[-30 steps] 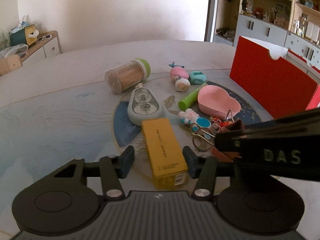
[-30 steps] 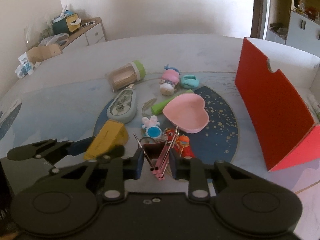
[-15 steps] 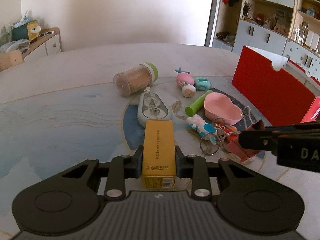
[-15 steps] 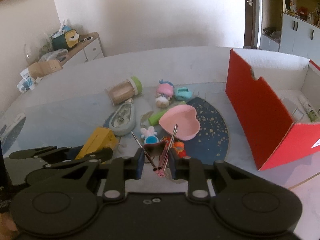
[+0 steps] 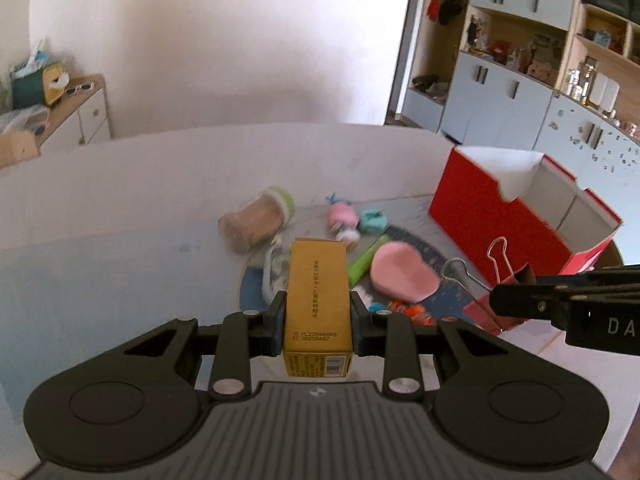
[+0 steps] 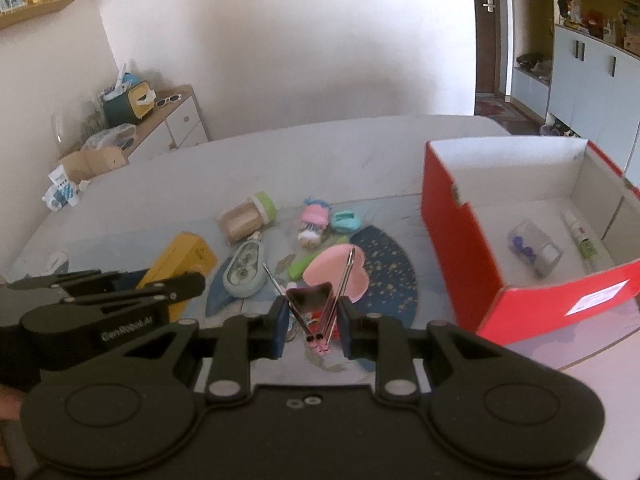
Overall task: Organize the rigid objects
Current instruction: 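Carry the yellow box and pink binder clips over the red box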
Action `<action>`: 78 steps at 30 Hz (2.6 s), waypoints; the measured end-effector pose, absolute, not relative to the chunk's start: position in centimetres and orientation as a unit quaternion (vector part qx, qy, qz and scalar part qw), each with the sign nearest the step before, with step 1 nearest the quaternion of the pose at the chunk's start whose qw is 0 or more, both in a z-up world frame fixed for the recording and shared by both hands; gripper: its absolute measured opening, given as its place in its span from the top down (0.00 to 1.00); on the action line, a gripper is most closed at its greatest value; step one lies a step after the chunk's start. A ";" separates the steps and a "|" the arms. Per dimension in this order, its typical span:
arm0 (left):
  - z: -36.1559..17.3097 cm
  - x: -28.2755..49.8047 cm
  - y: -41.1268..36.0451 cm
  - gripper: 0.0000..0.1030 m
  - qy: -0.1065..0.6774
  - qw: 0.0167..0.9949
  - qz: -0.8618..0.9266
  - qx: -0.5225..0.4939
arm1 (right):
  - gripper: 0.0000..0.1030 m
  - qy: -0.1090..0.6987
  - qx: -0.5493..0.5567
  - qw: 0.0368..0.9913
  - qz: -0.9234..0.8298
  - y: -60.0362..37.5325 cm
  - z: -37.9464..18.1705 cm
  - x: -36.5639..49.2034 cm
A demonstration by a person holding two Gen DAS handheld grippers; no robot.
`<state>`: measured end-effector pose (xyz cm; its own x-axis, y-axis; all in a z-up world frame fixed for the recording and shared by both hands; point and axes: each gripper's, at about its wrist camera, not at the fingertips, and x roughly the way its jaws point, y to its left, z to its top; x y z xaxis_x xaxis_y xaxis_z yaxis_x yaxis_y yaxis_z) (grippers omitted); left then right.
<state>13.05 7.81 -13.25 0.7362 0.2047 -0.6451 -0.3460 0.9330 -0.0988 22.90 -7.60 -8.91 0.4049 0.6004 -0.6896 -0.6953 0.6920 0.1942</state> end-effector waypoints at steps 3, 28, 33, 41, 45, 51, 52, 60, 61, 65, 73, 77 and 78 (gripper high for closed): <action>-11.6 13.3 7.5 0.71 0.328 0.929 0.137 -0.103 | 0.76 0.379 -0.055 0.841 0.383 -8.6 -7.4 23.3; -2.4 22.6 0.8 0.71 0.318 0.947 0.005 -0.047 | 0.76 0.373 -0.036 0.873 0.312 -17.1 -2.1 30.7; -2.6 25.6 -1.6 0.71 0.326 0.945 -0.021 -0.025 | 0.76 0.377 -0.037 0.876 0.297 -18.2 -2.5 33.0; -2.6 31.1 -5.1 0.71 0.335 0.940 -0.068 0.019 | 0.76 0.382 -0.043 0.880 0.279 -20.2 -3.4 36.8; -2.9 34.0 -6.7 0.71 0.337 0.937 -0.086 0.039 | 0.76 0.392 -0.044 0.878 0.270 -21.2 -4.1 39.1; -4.2 38.7 -8.9 0.71 0.343 0.931 -0.114 0.051 | 0.76 0.409 -0.057 0.871 0.265 -21.9 -6.0 42.0; -4.6 39.6 -9.4 0.71 0.345 0.930 -0.117 0.053 | 0.76 0.411 -0.058 0.870 0.266 -22.0 -6.5 42.3; -8.6 45.3 -12.6 0.71 0.384 0.912 -0.131 0.059 | 0.76 0.437 -0.073 0.857 0.265 -21.9 -10.4 44.6; -9.2 45.8 -12.9 0.71 0.389 0.910 -0.129 0.062 | 0.76 0.440 -0.075 0.855 0.265 -21.9 -10.9 44.9; -11.1 48.1 -13.8 0.71 0.403 0.903 -0.132 0.070 | 0.77 0.448 -0.087 0.849 0.265 -21.6 -12.4 45.8; -14.5 51.4 -14.7 0.71 0.432 0.887 -0.145 0.073 | 0.77 0.457 -0.111 0.838 0.277 -20.6 -14.2 47.1; -15.9 52.6 -14.9 0.71 0.450 0.879 -0.137 0.075 | 0.77 0.463 -0.118 0.833 0.280 -20.2 -14.8 47.0; -16.3 52.8 -15.0 0.71 0.457 0.876 -0.133 0.078 | 0.77 0.465 -0.113 0.832 0.280 -20.1 -14.8 47.2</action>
<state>52.80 -14.99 -16.32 0.5475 -0.1631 -0.8208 0.3048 0.9523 0.0141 47.22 -20.09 -14.85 0.4101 0.3604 -0.8378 -0.5710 0.8177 0.0723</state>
